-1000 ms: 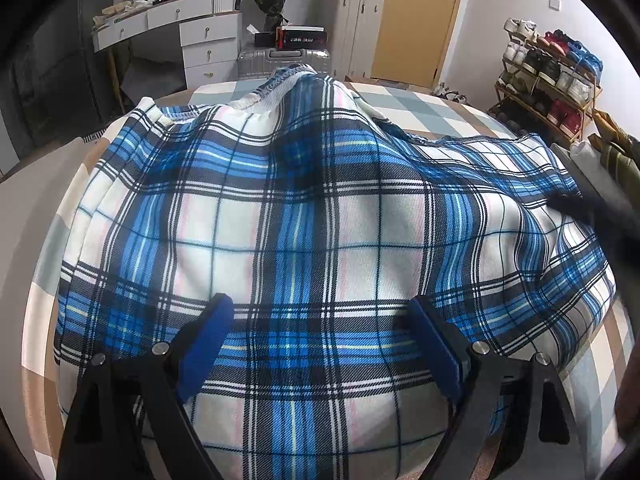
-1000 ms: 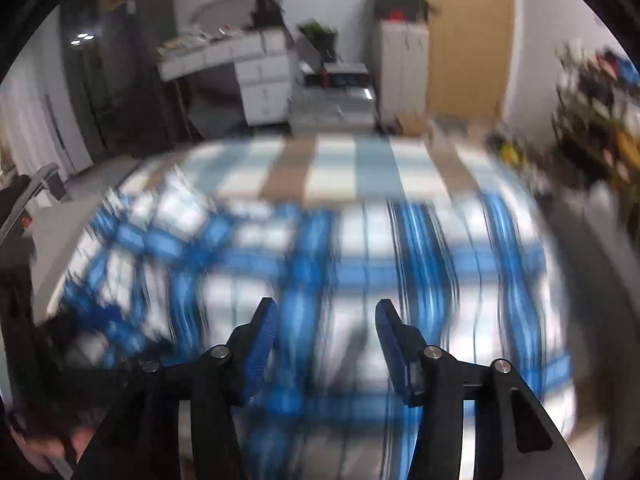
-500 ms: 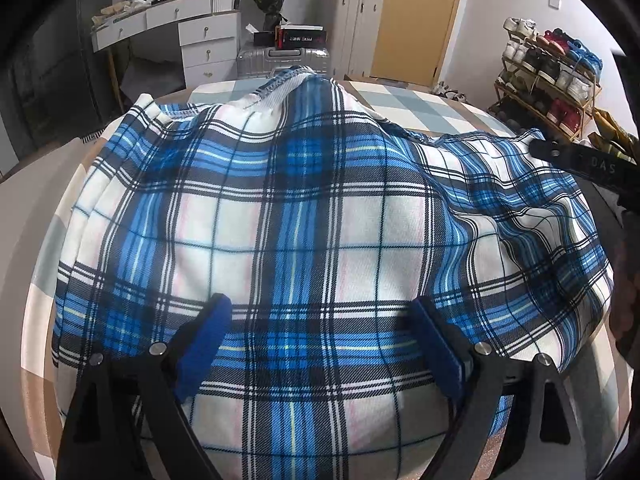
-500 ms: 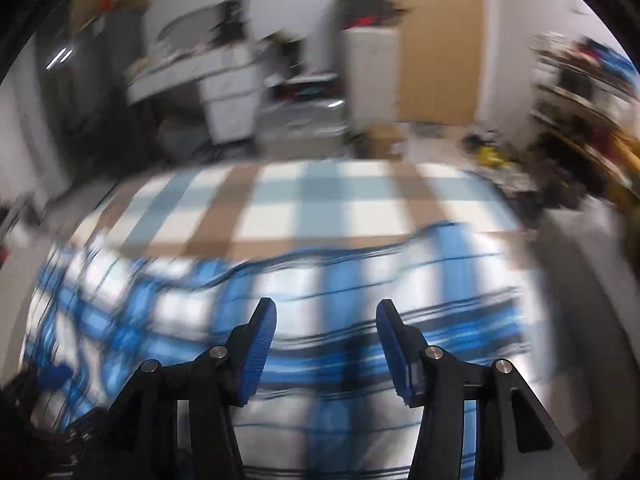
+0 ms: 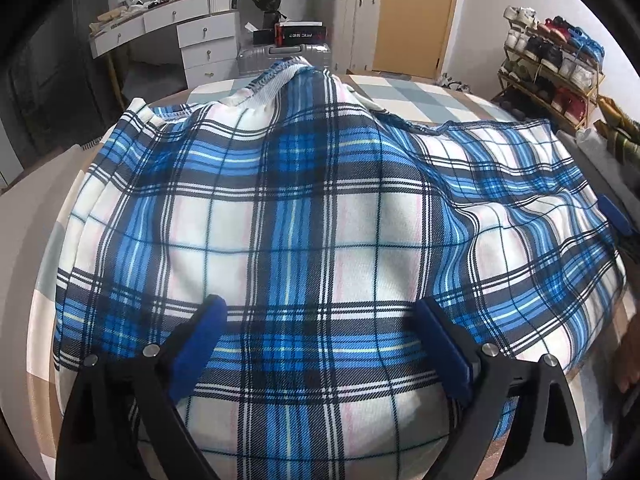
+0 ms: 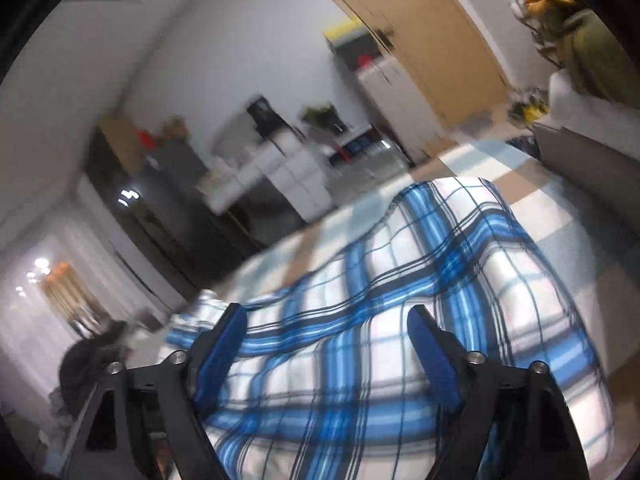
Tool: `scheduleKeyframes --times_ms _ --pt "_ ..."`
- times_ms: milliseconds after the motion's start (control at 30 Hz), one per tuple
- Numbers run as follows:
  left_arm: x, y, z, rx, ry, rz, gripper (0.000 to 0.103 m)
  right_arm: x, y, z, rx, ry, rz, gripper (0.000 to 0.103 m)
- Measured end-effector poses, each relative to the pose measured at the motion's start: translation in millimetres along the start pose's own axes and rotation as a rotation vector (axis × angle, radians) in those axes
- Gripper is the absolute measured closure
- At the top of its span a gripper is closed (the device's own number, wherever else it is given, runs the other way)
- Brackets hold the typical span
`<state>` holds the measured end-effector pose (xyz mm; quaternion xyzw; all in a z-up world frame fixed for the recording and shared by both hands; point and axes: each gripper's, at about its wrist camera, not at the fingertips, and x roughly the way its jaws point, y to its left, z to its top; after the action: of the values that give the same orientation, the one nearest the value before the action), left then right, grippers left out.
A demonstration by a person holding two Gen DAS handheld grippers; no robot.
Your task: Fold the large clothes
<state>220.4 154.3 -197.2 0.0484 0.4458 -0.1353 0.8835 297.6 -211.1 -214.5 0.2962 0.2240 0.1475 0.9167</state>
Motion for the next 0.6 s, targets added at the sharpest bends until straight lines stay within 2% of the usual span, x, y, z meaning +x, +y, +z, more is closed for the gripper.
scheduleKeyframes --times_ms 67,100,133,167,233,300,333,367,400,433,467,500,567,600 --pt "-5 0 -1 -0.012 -0.025 0.016 0.011 -6 -3 4 0.032 -0.019 0.079 0.018" --pt "-10 1 -2 -0.019 -0.044 0.033 0.011 -6 -4 6 0.047 -0.027 0.078 0.014" --pt "-19 -1 0 -0.023 -0.069 0.015 0.011 -2 -7 5 0.069 -0.006 0.061 0.012" --pt "-30 -7 5 0.0 -0.083 -0.067 0.011 2 -8 3 0.078 0.02 0.068 0.012" --pt "-51 -24 18 0.07 -0.115 -0.172 0.011 12 -13 3 0.12 0.103 0.057 0.012" --pt "-66 -45 34 0.175 -0.18 -0.204 0.01 12 -24 0 0.177 0.12 0.085 0.012" --pt "-64 -51 40 0.212 -0.178 -0.202 0.01 9 -30 -1 0.201 0.11 0.087 0.012" --pt "-54 -56 51 0.242 -0.139 -0.207 0.01 11 -31 -1 0.211 0.096 0.088 0.011" --pt "-36 -56 64 0.237 -0.059 -0.239 0.011 9 -34 0 0.218 0.082 0.09 0.005" --pt "-22 -49 71 0.206 0.003 -0.279 0.011 9 -35 2 0.222 0.083 0.09 0.003" --pt "1 -41 79 0.148 0.099 -0.338 0.011 9 -36 1 0.224 0.095 0.1 0.003" --pt "24 -31 84 0.087 0.172 -0.349 0.012 10 -36 0 0.222 0.107 0.113 0.003" --pt "53 -17 85 0.024 0.253 -0.349 0.023 9 -35 3 0.22 0.11 0.121 0.002" --pt "52 -14 88 0.021 0.211 -0.361 0.022 8 -35 2 0.216 0.111 0.129 0.0"
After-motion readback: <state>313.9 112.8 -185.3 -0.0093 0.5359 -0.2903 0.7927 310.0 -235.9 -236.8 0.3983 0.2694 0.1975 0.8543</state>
